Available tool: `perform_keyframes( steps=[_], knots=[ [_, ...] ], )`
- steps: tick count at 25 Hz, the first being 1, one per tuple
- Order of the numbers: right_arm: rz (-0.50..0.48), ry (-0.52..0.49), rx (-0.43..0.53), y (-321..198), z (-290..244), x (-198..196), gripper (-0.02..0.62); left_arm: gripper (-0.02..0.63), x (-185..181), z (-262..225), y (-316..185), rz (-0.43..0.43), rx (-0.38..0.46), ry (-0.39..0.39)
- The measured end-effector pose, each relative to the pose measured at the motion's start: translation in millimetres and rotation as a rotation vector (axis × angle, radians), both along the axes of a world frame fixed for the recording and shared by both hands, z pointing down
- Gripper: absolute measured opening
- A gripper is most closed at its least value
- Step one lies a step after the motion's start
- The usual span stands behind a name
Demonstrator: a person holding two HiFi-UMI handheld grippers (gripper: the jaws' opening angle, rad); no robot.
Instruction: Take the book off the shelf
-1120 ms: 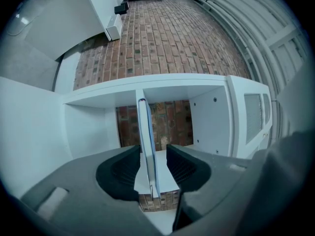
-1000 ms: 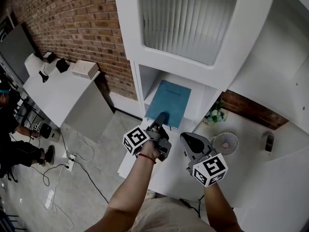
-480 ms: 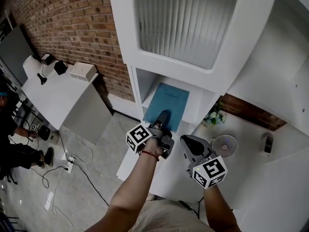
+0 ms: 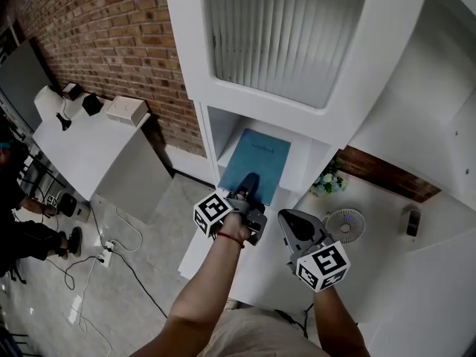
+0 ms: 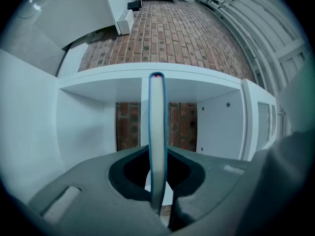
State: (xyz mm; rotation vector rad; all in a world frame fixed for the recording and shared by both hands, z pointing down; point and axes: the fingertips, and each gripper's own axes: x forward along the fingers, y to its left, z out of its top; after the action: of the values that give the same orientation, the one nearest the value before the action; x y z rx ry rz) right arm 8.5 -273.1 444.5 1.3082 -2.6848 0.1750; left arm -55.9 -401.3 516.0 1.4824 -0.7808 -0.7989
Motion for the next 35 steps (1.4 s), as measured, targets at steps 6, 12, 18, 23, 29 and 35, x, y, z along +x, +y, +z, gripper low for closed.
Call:
perform_keyframes(
  steps=[6, 12, 18, 23, 29, 35],
  knots=[
    [0.001, -0.001, 0.0, 0, 1, 1, 0.018, 0.049, -1, 0, 2, 0.009, 0.003, -0.004],
    [0.002, -0.003, -0.001, 1, 0, 3, 0.018, 0.049, -2, 0, 8, 0.015, 0.007, 0.002],
    [0.002, -0.003, 0.002, 5, -1, 3, 0.018, 0.049, -6, -1, 21, 0.034, 0.025, 0.006],
    [0.002, -0.007, 0.005, 8, -2, 3, 0.018, 0.048, -11, -2, 36, 0.041, 0.044, 0.016],
    [-0.004, -0.011, 0.01, 14, -4, 2, 0.018, 0.048, -13, 0, 52, 0.045, 0.056, 0.022],
    [-0.007, -0.015, 0.012, 20, -4, -1, 0.018, 0.048, -12, -5, 69, 0.057, 0.061, 0.03]
  ],
)
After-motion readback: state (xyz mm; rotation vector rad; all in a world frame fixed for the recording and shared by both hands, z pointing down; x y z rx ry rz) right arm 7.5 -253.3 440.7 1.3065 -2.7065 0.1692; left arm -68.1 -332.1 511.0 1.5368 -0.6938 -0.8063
